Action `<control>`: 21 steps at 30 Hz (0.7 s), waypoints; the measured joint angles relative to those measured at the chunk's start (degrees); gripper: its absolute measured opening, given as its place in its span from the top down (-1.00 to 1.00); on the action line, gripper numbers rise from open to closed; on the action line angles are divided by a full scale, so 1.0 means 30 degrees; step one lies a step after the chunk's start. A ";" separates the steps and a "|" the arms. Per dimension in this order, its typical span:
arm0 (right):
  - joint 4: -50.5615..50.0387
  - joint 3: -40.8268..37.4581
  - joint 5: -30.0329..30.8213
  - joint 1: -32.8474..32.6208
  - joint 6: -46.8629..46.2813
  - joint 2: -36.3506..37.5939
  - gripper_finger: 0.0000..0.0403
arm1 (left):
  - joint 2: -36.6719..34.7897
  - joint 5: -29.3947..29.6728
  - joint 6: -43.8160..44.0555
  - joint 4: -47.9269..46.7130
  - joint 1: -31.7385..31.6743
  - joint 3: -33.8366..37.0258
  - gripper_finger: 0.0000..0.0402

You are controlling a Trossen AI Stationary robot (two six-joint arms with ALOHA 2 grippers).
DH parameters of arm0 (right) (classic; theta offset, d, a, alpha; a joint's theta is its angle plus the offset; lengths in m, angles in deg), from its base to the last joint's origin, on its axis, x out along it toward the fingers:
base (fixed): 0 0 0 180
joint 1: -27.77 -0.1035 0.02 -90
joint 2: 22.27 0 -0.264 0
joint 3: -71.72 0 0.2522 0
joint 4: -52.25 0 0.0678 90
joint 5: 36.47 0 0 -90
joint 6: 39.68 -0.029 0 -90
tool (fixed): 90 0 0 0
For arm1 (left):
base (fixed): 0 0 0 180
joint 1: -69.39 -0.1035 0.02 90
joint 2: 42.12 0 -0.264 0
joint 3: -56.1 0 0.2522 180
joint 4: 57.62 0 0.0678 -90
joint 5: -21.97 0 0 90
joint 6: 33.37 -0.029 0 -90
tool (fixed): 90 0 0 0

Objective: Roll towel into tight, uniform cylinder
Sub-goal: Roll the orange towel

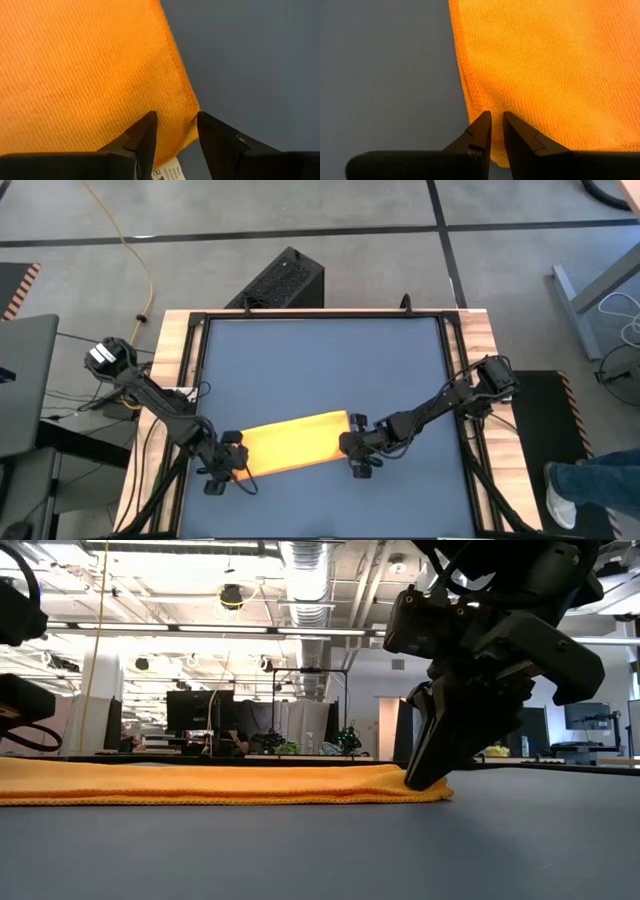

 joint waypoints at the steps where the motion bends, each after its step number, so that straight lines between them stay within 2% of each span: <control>1: 0.0000 0.0002 0.0000 0.0000 0.0000 0.0003 0.62 | -0.0075 -0.0098 -0.0102 0.0090 0.0000 0.0000 0.33; 6: 0.0000 0.0015 0.0007 -0.0007 0.0000 0.0010 0.62 | -0.1437 -0.2144 0.0050 0.0095 -0.0003 0.0000 0.33; 8: 0.0000 0.0015 0.0007 -0.0007 0.0000 0.0018 0.62 | -0.2124 -0.2271 0.0279 -0.0274 0.0000 0.0000 0.33; 13: 0.0007 0.0015 0.0022 -0.0007 0.0000 0.0018 0.62 | -0.3264 0.0814 -0.0184 -0.0783 0.0000 0.0000 0.33; 19: -0.0002 0.0022 0.0022 -0.0007 -0.0007 0.0018 0.62 | -0.3033 0.1399 -0.0803 -0.0792 -0.0007 0.0000 0.33; 21: 0.0000 0.0022 0.0022 -0.0007 -0.0012 0.0025 0.62 | -0.2799 0.2131 -0.0816 -0.0763 -0.0048 0.0000 0.33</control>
